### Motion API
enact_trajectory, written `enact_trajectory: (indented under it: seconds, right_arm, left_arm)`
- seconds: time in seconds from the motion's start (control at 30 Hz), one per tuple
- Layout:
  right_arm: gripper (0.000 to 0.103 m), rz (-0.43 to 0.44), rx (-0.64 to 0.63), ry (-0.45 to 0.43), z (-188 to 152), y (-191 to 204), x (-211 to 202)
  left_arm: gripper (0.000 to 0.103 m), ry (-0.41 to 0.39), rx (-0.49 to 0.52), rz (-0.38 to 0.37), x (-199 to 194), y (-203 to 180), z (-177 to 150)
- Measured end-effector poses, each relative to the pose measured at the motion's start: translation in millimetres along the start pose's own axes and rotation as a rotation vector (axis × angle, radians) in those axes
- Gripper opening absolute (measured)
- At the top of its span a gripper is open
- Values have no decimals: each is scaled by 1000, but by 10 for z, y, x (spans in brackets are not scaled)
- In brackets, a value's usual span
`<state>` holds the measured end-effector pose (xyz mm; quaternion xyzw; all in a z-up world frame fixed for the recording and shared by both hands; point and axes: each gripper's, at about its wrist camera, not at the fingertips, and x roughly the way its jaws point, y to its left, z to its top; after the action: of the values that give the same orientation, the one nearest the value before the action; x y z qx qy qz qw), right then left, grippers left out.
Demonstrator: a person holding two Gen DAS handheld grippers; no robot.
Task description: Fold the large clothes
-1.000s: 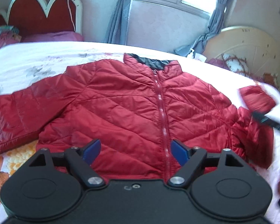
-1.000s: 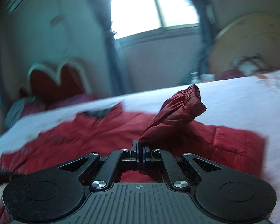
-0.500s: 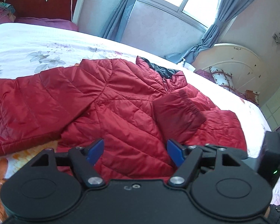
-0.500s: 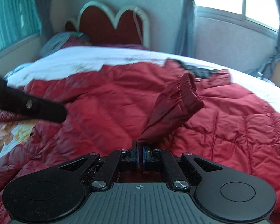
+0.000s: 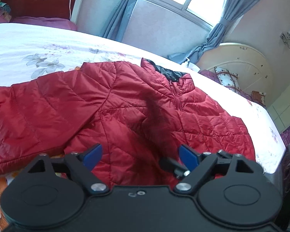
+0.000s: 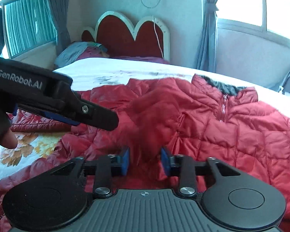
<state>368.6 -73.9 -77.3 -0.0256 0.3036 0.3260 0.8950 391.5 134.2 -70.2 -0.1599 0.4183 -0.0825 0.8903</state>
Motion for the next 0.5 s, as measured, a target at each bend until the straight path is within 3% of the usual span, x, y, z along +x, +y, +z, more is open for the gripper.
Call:
enact_trajectory:
  seconds: [0.1, 0.17, 0.23, 0.3, 0.4, 0.5]
  right_arm:
    - [34, -73, 83, -54, 8, -134, -184]
    - [34, -149, 135, -62, -37, -319, -317]
    - [23, -237, 188, -62, -120, -547, -510]
    - [19, -317, 269, -61, -211, -817, -749]
    - [17, -417, 427, -79, -409, -1263, -1092]
    - [17, -482, 556, -80, -557, -1620, -1276]
  left_arm:
    - [84, 18, 27, -20, 94, -13, 5]
    - [78, 47, 45, -18, 254, -28, 5]
    - [67, 70, 41, -12, 388, -25, 13]
    - [55, 75, 38, -18, 491, -24, 37]
    - [17, 86, 65, -6, 621, -52, 74]
    - [17, 31, 71, -10, 615, -89, 117]
